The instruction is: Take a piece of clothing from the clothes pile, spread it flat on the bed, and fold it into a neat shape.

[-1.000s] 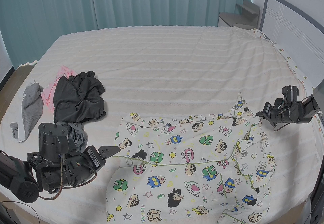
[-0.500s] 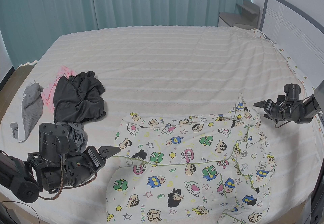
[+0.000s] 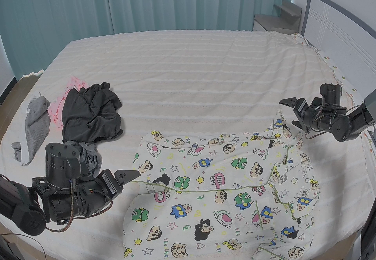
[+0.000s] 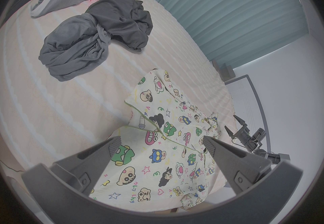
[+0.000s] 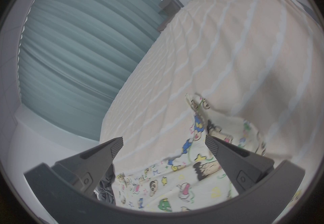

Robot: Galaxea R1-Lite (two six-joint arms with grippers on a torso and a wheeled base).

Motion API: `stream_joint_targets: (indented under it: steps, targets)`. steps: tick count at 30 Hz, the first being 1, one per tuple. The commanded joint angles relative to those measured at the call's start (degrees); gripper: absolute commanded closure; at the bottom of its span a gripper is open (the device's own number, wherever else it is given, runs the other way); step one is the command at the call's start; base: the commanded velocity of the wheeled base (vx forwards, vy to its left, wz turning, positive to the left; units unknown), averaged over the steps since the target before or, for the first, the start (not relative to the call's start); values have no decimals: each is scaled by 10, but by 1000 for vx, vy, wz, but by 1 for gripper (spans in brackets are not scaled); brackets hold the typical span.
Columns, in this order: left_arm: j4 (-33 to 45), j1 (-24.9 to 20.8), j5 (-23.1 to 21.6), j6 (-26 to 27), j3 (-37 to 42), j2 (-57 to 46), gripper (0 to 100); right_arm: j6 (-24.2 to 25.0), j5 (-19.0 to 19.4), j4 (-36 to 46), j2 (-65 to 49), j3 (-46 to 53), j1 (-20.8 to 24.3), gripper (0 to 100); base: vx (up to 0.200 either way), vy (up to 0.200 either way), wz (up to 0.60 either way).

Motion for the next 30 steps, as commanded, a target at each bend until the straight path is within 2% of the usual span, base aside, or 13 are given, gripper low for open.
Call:
stream_joint_targets:
  steps: [1, 9, 10, 12, 23, 30]
  targets:
    - [-1, 0, 0, 0, -1, 0, 0, 41, -32, -1, 12, -8, 54, 0, 0, 0, 0]
    - [-1, 0, -1, -1, -1, 1, 0, 46, -90, 3, 49, -2, 90, 0, 0, 0, 0]
    - [-1, 0, -1, -1, -1, 2, 0, 46, -119, -1, 67, -5, 101, 0, 0, 0, 0]
    - [-1, 0, -1, -2, 0, 4, 0, 45, -137, -1, 80, -15, 101, 0, 0, 0, 0]
    - [0, 0, -1, -1, -1, 3, 0, 46, -149, 1, 91, -28, 103, 0, 0, 0, 0]
    - [-1, 0, -1, -1, -1, 3, 0, 47, -175, 2, 79, -9, 115, 0, 0, 0, 0]
